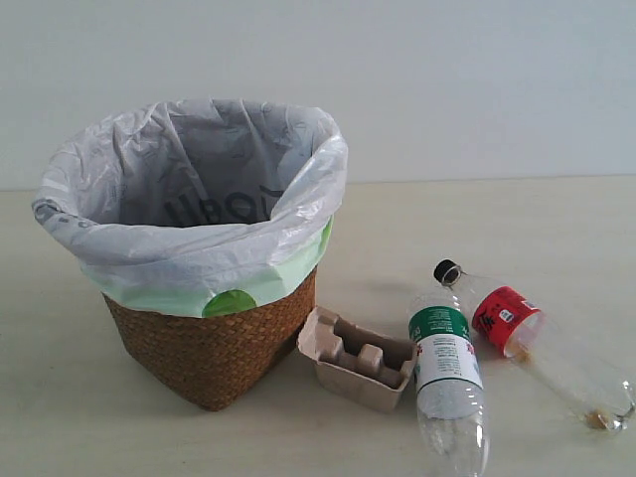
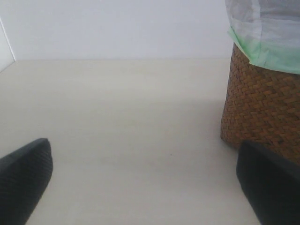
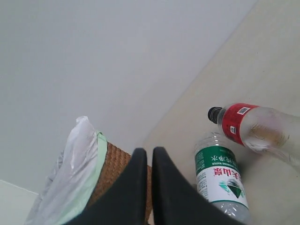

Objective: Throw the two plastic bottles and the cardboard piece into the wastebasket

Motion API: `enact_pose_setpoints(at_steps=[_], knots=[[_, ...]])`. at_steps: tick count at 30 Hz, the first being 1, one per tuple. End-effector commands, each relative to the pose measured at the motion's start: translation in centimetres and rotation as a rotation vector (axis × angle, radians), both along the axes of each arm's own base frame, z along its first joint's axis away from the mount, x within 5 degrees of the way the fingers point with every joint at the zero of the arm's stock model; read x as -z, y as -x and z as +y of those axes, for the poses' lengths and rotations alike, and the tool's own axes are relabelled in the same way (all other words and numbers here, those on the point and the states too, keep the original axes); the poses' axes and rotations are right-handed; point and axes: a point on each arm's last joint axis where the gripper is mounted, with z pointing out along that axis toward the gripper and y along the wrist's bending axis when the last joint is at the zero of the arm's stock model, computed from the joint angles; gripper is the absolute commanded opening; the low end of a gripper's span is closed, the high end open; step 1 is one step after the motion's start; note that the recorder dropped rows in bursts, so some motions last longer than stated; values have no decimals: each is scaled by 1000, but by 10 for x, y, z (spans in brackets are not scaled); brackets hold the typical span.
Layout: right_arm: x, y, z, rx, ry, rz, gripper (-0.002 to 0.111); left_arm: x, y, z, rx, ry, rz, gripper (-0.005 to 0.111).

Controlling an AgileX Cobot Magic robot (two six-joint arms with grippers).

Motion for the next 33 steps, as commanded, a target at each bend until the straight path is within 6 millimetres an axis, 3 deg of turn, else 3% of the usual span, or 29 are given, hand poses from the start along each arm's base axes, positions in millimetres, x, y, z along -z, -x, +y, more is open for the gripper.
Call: enact_pose_setpoints(at_steps=[1, 6, 12, 18, 33], knots=[[-11, 3, 2, -36, 98, -59, 0, -2, 0, 0, 5, 10, -15, 108], [-36, 0, 3, -49, 225, -92, 0, -2, 0, 0, 5, 10, -15, 108], [-64, -41, 18, -184, 539, 91, 0, -2, 0, 0, 5, 10, -15, 108], [-79, -82, 32, -341, 707, 246, 0, -2, 0, 0, 5, 10, -15, 108], [-120, -157, 29, -473, 1189, 548, 0, -2, 0, 0, 5, 10, -15, 108]])
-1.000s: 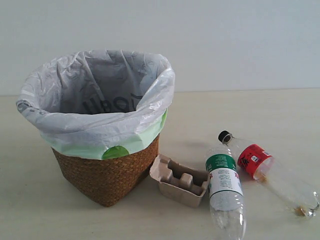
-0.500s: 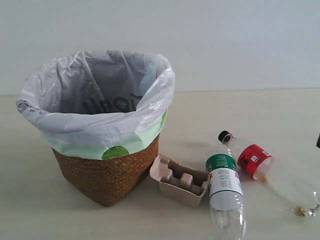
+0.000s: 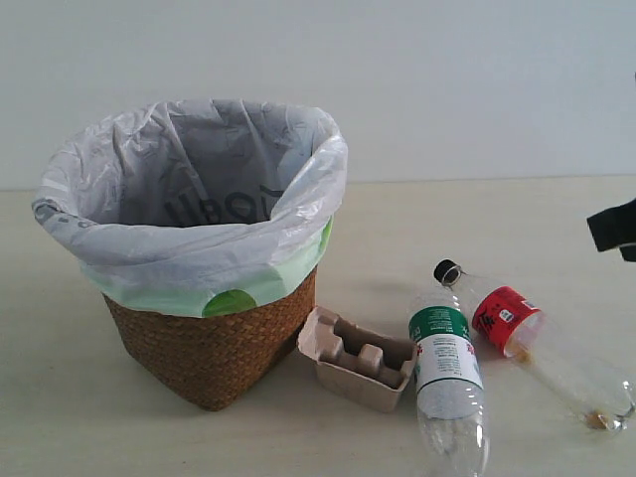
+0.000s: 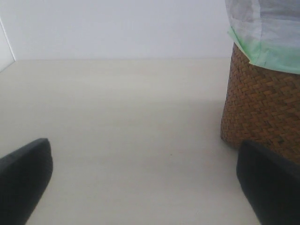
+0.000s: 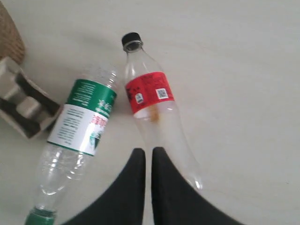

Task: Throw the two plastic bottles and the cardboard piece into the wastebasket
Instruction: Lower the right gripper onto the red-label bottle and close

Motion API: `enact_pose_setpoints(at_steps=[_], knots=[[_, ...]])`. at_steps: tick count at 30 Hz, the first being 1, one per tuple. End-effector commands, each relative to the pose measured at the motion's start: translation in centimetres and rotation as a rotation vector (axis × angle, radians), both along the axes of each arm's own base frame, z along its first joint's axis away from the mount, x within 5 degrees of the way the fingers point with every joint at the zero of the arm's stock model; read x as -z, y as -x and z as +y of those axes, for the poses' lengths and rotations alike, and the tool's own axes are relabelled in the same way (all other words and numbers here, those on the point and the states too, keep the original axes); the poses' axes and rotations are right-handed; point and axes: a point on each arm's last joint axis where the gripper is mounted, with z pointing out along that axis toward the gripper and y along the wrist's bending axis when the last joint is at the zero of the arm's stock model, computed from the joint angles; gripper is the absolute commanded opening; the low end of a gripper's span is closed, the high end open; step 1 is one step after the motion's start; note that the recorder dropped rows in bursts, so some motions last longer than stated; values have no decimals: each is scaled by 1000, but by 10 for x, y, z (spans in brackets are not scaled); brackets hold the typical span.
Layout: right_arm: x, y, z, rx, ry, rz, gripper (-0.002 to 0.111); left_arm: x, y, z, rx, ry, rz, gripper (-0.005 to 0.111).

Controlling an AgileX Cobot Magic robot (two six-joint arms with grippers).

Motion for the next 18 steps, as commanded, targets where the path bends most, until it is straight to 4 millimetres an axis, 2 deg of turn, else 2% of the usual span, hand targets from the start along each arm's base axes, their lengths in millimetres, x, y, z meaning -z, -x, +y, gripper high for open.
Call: enact_pose_setpoints(at_steps=[1, 7, 11, 14, 18], knots=[[-10, -13, -3, -4, 95, 29, 0, -2, 0, 0, 5, 10, -15, 108], [-16, -19, -3, 2, 100, -37, 0, -2, 0, 0, 5, 10, -15, 108], [-14, -19, -3, 5, 102, -20, 0, -2, 0, 0, 5, 10, -15, 108], [-3, -24, -3, 1, 135, 66, 0, -2, 0, 0, 5, 10, -15, 108], [24, -46, 2, -5, 172, 213, 0, -2, 0, 0, 5, 10, -15, 108]])
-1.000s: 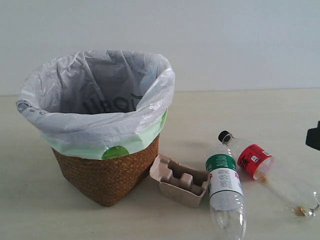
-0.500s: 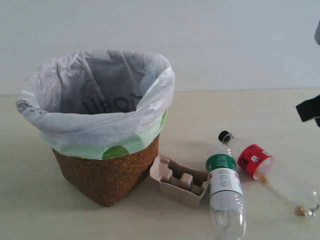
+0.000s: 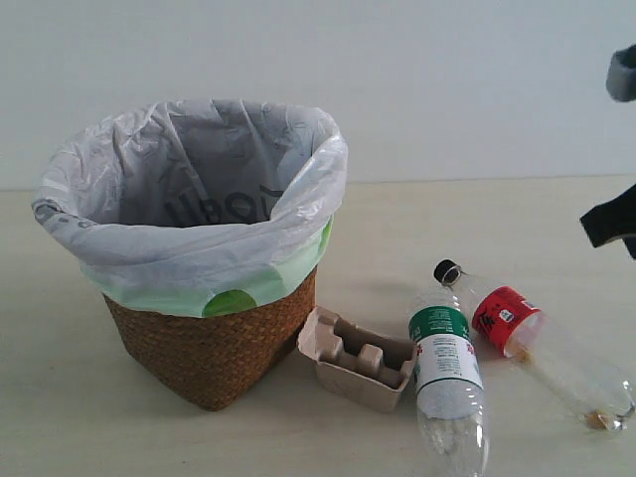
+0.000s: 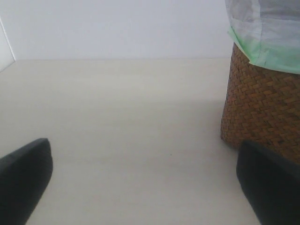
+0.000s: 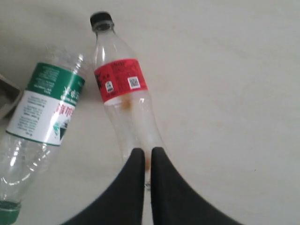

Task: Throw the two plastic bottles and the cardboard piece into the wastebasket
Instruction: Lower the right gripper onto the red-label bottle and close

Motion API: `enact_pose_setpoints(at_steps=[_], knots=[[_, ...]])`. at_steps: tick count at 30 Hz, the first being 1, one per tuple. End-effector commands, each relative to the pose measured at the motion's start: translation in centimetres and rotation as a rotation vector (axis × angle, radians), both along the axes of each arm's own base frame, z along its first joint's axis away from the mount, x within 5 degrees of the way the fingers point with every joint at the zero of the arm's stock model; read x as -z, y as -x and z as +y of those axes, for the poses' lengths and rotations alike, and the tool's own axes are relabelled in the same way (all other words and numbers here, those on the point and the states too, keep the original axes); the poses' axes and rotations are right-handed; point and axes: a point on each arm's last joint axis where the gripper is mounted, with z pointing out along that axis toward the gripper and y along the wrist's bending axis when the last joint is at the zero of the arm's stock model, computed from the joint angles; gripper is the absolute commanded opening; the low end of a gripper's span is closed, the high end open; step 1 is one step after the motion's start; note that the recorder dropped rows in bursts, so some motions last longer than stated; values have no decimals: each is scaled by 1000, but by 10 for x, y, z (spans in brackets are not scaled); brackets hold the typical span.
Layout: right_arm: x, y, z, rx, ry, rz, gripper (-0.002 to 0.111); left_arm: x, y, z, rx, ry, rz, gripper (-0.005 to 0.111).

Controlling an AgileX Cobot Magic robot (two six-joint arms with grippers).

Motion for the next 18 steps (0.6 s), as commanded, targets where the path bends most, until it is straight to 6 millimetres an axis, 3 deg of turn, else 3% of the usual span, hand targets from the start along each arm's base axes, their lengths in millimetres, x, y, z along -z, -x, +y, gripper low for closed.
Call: enact_pose_setpoints(at_steps=[1, 5, 11, 18], knots=[[26, -23, 5, 1, 39, 130, 0, -2, 0, 0, 5, 10, -15, 108], [40, -42, 10, 0, 43, 172, 13, -2, 0, 0, 5, 10, -15, 108], [65, -58, 14, -15, 65, 240, 54, -2, 0, 0, 5, 10, -15, 108], [85, -63, 19, -129, 81, 307, 55, -2, 0, 0, 5, 10, -15, 108]])
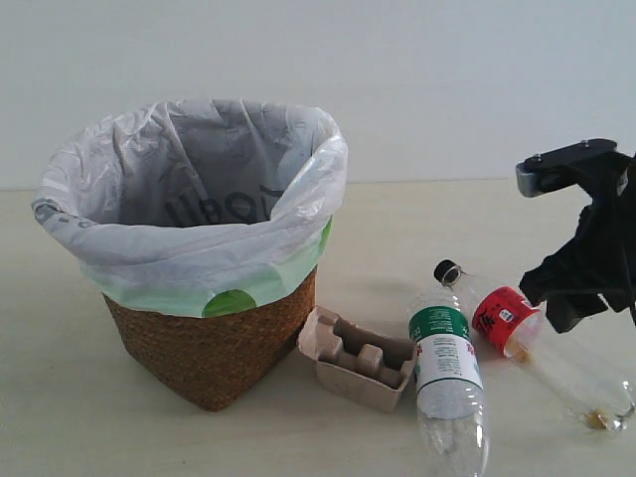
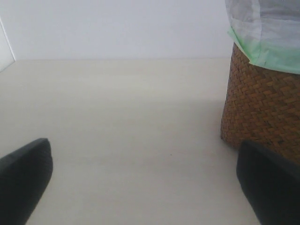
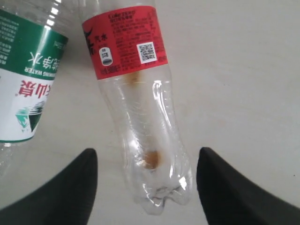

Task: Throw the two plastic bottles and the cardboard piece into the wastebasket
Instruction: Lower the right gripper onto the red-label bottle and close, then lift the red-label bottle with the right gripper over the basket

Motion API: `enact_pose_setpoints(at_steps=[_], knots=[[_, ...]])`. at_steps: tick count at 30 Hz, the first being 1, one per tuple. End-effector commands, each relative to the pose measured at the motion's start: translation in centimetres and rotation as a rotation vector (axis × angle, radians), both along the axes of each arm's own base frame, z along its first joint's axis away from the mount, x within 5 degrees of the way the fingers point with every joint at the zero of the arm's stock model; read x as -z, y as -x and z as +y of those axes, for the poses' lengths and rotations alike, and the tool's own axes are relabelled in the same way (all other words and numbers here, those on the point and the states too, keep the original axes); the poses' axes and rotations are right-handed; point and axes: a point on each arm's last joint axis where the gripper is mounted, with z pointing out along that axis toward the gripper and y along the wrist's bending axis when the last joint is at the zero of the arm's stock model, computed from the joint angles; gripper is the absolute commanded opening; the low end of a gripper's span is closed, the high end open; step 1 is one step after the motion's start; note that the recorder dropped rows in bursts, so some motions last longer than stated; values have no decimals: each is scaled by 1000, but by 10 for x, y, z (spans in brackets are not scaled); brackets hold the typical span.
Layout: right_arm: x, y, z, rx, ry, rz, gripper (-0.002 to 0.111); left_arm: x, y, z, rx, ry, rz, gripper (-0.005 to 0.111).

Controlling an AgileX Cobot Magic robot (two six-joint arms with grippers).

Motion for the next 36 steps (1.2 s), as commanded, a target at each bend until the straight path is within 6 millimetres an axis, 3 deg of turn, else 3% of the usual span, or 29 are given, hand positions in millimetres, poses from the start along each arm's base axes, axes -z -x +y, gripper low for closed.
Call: enact_pose_setpoints(at_steps=[1, 14, 30, 36], knots=[[8, -3, 6, -77, -23, 29, 55, -2, 0, 0, 5, 10, -15, 108], [31, -11, 9, -138, -10, 92, 56, -2, 0, 0, 5, 10, -15, 108], [84, -28, 13, -146, 1, 160, 56, -2, 0, 0, 5, 10, -15, 108], [94, -33, 16, -114, -29, 138, 55, -2, 0, 0, 5, 10, -15, 108]])
